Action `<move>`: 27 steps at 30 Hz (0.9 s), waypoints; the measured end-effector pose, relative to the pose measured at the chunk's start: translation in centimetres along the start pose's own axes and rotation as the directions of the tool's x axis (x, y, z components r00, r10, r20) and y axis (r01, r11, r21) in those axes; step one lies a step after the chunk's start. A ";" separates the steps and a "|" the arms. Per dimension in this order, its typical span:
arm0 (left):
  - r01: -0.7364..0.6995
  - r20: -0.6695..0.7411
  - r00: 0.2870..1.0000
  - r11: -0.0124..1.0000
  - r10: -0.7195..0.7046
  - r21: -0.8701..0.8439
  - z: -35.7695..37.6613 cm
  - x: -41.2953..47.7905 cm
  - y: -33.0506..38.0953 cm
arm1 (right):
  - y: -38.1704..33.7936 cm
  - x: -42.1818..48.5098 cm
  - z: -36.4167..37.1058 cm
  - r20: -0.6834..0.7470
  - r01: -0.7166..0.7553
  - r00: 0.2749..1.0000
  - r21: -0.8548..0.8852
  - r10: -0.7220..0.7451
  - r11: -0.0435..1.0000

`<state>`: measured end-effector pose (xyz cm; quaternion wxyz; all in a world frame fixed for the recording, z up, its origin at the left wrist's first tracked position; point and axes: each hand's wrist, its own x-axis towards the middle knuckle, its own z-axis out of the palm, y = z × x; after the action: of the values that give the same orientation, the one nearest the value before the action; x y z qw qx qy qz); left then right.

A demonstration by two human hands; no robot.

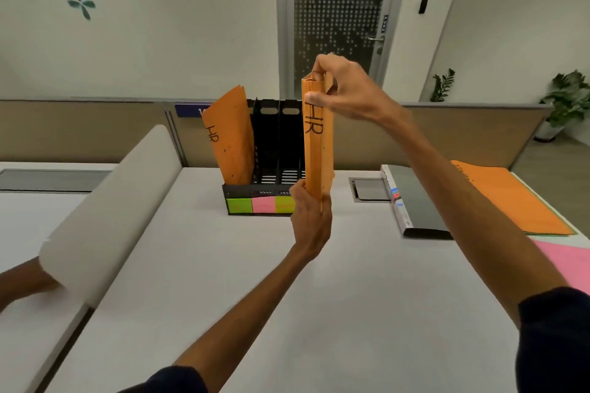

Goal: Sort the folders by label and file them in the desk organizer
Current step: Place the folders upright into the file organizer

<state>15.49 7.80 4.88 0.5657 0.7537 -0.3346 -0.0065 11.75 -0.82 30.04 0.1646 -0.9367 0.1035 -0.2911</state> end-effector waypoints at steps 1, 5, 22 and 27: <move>-0.013 -0.017 1.000 1.000 0.013 0.005 -0.5 0.5 -0.2 | -0.5 0.7 0.3 -0.001 0.022 1.000 0.005 -0.022 1.000; -0.046 -0.071 0.996 0.996 0.051 0.073 -2.7 2.8 -1.2 | -2.5 3.1 1.8 -0.008 0.083 0.997 0.052 -0.083 0.995; 0.082 -0.077 0.994 0.988 -0.072 0.128 -10.4 12.9 -9.6 | -5.2 15.1 9.6 -0.039 0.111 0.994 0.149 -0.107 0.983; 0.074 0.100 0.990 0.976 -0.096 0.203 -11.5 15.5 -12.2 | -3.6 17.8 12.9 -0.006 0.095 0.995 0.131 -0.095 0.987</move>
<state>38.02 11.26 4.25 0.4675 0.8187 -0.3312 -0.0384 33.97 0.55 30.45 0.2120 -0.9277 0.0391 -0.3047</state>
